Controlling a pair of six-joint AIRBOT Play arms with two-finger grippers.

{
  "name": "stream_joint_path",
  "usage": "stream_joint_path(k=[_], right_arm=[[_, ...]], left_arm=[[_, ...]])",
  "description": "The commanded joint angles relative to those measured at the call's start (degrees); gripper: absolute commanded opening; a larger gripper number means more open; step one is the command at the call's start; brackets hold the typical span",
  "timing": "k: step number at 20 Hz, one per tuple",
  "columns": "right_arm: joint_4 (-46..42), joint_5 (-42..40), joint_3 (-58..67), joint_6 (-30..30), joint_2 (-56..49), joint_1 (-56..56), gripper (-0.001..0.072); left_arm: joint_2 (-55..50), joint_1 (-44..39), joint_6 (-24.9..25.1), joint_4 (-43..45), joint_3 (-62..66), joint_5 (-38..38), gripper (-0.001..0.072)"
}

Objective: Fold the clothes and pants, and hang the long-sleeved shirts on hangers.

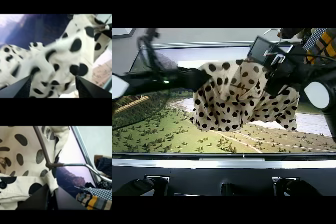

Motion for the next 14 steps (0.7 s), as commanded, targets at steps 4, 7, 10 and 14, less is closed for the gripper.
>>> stream_joint_path(k=[4,7,10,14], right_arm=[[4.22,0.52,-0.87,-11.41,-1.03,0.04,0.0027],[5.6,0.55,-0.87,-17.05,-1.09,0.04,0.0027],[6.36,0.76,-0.87,-17.66,-1.36,0.04,0.0028],[10.78,0.72,-0.87,-22.45,-1.99,0.04,0.0028]], left_arm=[[3.54,6.08,13.53,0.72,-0.33,-4.85,0.0609],[3.04,6.08,29.24,1.11,-3.28,-14.03,0.061],[2.01,5.6,39.04,1.01,-5.01,-20.96,0.0609],[-1.25,3.02,39.41,1.03,-5.22,-20.94,0.0609]])
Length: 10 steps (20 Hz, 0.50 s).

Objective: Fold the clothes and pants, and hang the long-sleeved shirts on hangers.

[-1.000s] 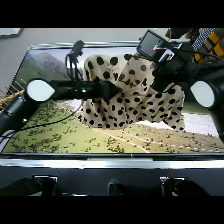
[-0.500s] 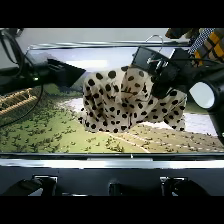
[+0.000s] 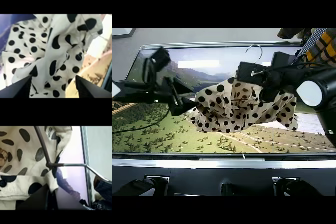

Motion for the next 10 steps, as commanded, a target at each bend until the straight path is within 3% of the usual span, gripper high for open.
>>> stream_joint_path(k=[1,3,8,9,10], right_arm=[[3.52,0.11,-0.02,-4.46,-0.37,0.04,0.0028],[3.76,0.13,-0.02,-4.57,-0.37,0.04,0.0028],[3.85,0.11,-0.02,-4.57,-0.35,0.04,0.0028],[3.85,0.09,-0.02,-4.57,-0.35,0.04,0.0028],[3.85,0.09,-0.02,-4.57,-0.35,0.04,0.0028]], left_arm=[[-2.91,-2.34,6.27,0.02,-0.52,-2.43,0.0609],[-4.57,-3.85,8.9,0.02,-0.52,-1.97,0.0608],[-7.23,-4.02,8.9,0.07,-0.52,-0.31,0.0588],[-7.43,-4.02,8.9,0.07,-0.52,-0.02,0.0551],[-7.52,-4.02,8.92,0.07,-0.52,-0.02,0.0351]])
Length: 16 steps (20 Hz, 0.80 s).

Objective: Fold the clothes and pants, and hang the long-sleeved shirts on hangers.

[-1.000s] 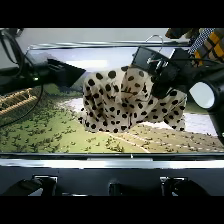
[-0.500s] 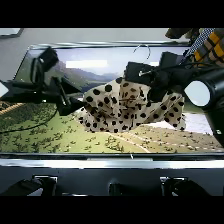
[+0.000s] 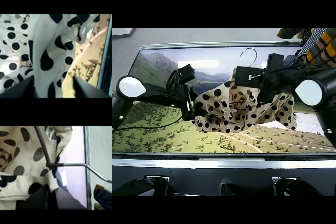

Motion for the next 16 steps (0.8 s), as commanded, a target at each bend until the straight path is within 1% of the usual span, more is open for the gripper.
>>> stream_joint_path(k=[1,2,3,7,8,9,10,11,12,13,16], right_arm=[[0.28,0.02,-0.02,-0.24,-0.02,0.04,0.0028],[0.28,0.02,-0.02,-0.22,-0.02,0.04,0.0029],[0.28,0.02,-0.02,-0.2,-0.02,0.04,0.0029],[0.28,0.09,-0.02,0.24,0.37,0.02,0.0031],[0.33,0.07,-0.02,0.37,0.7,-0.24,0.0069],[-0.39,0.04,0.0,1.68,1.18,-0.48,0.0145],[-0.2,0.11,0.0,3.41,1.84,-1.44,0.023],[-0.15,0.07,0.0,5.64,2.6,-2.97,0.0367],[-0.11,0.09,0.0,8.07,3.39,-4.85,0.0418],[-0.09,0.09,0.0,10.78,4.33,-7.23,0.0422],[1.27,0.33,0.0,15.39,7.21,-15.32,0.0426]], left_arm=[[-0.98,-0.22,0.74,0.02,-0.02,0.55,0.0156],[-0.98,-0.22,0.74,0.02,-0.02,0.55,0.0043],[-0.98,-0.22,0.74,0.02,-0.02,0.55,0.0019],[-0.85,-0.22,0.74,0.02,-0.02,0.59,0.0017],[-0.63,-0.22,0.76,0.02,-0.02,0.57,0.0016],[-0.31,-0.22,1.22,0.0,0.0,0.57,0.0016],[0.09,-0.22,1.62,0.0,0.0,0.7,0.0016],[0.52,-0.22,1.62,0.0,0.0,1.09,0.0016],[0.94,-0.22,1.66,0.0,0.0,1.25,0.0016],[1.38,-0.22,1.81,0.0,0.0,1.22,0.0015],[2.97,-0.22,1.81,-0.02,0.0,1.42,0.0016]])
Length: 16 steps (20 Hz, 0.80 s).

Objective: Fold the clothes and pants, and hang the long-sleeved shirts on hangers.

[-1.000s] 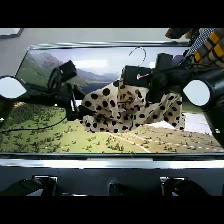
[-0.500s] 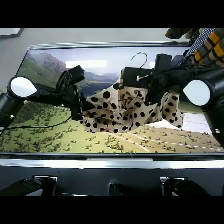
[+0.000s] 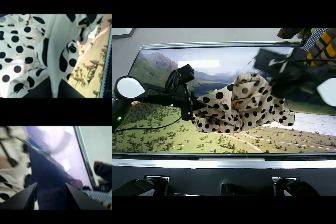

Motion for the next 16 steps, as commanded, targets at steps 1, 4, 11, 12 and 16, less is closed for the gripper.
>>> stream_joint_path(k=[1,4,11,12,16], right_arm=[[2.69,1.14,0.0,5.9,3.04,-9.03,0.0427],[10.14,5.88,-0.02,5.64,4.02,-18.49,0.0525],[23.74,6.01,-0.02,-3.26,3.85,-27.41,0.0591],[24.92,6.19,-0.02,-3.82,3.85,-27.41,0.0591],[27.08,15.41,-0.04,-13.27,3.8,-27.41,0.059]], left_arm=[[2.1,0.0,0.2,-0.09,0.02,0.87,0.0016],[5.22,0.0,0.17,-0.07,0.02,2.58,0.0015],[11.61,0.0,-0.09,-0.2,0.07,1.68,0.0016],[11.85,0.0,-0.09,-0.2,0.07,0.85,0.0016],[11.87,0.0,-0.07,-0.17,0.07,-0.22,0.0016]])
